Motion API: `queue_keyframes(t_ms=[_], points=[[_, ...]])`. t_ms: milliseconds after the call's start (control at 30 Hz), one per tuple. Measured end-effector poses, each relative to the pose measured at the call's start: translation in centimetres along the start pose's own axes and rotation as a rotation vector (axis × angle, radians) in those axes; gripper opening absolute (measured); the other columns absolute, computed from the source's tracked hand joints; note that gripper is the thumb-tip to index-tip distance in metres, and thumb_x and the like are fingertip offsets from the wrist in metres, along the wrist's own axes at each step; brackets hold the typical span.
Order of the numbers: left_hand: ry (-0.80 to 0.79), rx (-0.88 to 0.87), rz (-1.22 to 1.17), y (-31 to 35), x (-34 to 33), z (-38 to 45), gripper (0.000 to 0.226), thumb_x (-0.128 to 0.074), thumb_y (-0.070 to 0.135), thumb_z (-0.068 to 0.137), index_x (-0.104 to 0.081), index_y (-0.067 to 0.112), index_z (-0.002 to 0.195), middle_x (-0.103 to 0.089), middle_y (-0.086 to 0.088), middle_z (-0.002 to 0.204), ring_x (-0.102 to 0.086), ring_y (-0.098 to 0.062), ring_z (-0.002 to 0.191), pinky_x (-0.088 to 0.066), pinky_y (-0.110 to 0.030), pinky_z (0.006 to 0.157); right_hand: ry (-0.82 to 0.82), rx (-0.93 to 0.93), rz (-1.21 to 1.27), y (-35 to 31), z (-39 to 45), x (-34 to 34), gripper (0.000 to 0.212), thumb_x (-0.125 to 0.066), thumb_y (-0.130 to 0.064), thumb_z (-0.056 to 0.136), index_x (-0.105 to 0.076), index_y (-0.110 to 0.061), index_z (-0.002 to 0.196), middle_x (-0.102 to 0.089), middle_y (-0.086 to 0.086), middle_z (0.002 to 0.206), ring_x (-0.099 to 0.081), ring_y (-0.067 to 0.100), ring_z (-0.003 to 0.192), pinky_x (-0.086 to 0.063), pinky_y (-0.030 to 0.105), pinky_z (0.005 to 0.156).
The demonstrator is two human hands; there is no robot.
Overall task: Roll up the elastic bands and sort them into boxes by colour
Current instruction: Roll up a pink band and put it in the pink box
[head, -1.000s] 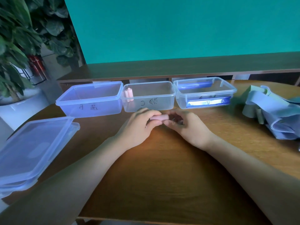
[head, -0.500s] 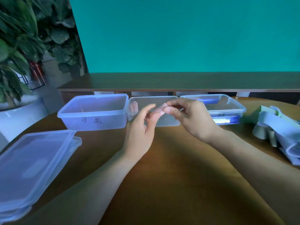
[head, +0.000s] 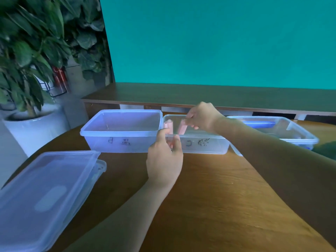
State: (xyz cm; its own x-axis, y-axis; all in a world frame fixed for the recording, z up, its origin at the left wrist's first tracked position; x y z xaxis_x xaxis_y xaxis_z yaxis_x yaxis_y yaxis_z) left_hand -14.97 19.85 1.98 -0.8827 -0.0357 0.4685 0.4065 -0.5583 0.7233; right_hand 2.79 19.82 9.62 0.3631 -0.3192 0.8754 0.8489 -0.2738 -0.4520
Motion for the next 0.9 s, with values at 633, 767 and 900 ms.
queue_keyframes(t_ms=[633, 767, 900], points=[[-0.048, 0.049, 0.009, 0.7, 0.5, -0.4, 0.039, -0.055, 0.042, 0.099, -0.05, 0.031, 0.136, -0.069, 0.009, 0.106, -0.068, -0.013, 0.092, -0.058, -0.027, 0.073, 0.052, -0.082, 0.126, -1.3, 1.2, -2.3, 0.023, -0.073, -0.023, 0.091, -0.077, -0.002, 0.083, -0.076, 0.01, 0.077, -0.076, 0.024, 0.078, -0.06, 0.035, 0.086], [-0.051, 0.049, -0.002, 0.6, 0.4, -0.4, 0.04, -0.055, 0.042, 0.099, -0.05, 0.03, 0.136, -0.069, 0.009, 0.11, -0.068, -0.014, 0.094, -0.058, -0.028, 0.075, 0.041, -0.112, 0.12, -1.2, 1.3, -2.3, 0.022, -0.071, -0.021, 0.093, -0.078, 0.0, 0.089, -0.078, 0.01, 0.083, -0.076, 0.024, 0.085, -0.06, 0.035, 0.087], [-0.029, 0.037, -0.011, 0.6, 0.3, -0.3, 0.038, -0.057, 0.041, 0.098, -0.052, 0.028, 0.134, -0.07, 0.008, 0.111, -0.068, -0.013, 0.094, -0.06, -0.028, 0.076, 0.051, -0.098, 0.141, -1.0, 1.6, -2.2, 0.015, -0.067, -0.007, 0.092, -0.074, 0.006, 0.097, -0.076, 0.018, 0.091, -0.074, 0.024, 0.077, -0.062, 0.038, 0.081]])
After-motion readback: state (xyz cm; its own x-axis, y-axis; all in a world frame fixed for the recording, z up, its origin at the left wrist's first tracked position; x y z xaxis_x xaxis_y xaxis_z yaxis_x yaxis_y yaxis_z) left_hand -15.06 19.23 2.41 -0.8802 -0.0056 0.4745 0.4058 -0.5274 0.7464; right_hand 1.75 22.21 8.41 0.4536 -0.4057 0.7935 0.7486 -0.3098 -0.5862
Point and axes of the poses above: each hand's wrist, its own z-axis towards the middle knuckle, its own x-axis out of the back of the hand, y = z × x, the point moved 3 cm from there along z, towards the middle knuckle
